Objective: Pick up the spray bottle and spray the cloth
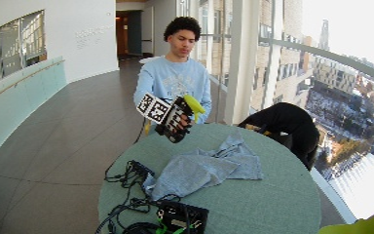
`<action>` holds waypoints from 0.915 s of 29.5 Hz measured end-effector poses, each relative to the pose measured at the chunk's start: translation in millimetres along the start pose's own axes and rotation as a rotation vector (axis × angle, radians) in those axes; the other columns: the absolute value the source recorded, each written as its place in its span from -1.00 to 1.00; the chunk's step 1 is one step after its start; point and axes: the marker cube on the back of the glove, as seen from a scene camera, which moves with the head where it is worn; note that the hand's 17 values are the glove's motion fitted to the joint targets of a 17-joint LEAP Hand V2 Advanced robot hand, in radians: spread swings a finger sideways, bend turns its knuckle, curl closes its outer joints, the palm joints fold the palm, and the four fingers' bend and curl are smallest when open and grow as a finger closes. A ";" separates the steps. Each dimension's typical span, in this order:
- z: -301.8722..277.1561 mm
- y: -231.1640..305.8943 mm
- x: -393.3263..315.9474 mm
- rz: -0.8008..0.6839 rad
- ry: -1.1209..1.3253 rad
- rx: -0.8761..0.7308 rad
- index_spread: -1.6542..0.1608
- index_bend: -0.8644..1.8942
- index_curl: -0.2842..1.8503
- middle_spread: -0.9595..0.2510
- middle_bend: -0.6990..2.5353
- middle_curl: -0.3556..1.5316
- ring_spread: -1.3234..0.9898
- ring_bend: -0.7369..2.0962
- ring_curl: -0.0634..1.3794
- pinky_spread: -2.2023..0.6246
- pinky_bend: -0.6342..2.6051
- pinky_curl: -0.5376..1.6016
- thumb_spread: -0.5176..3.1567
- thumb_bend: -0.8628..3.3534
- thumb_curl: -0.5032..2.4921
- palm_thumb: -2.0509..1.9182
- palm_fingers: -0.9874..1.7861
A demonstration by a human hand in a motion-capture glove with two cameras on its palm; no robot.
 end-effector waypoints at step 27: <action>225.7 -68.6 -138.7 -0.401 -0.285 0.034 0.56 -0.26 -0.34 0.45 -0.34 -0.12 0.07 -0.19 -0.40 0.71 -0.50 -0.18 -0.17 -0.60 -0.31 0.48 0.51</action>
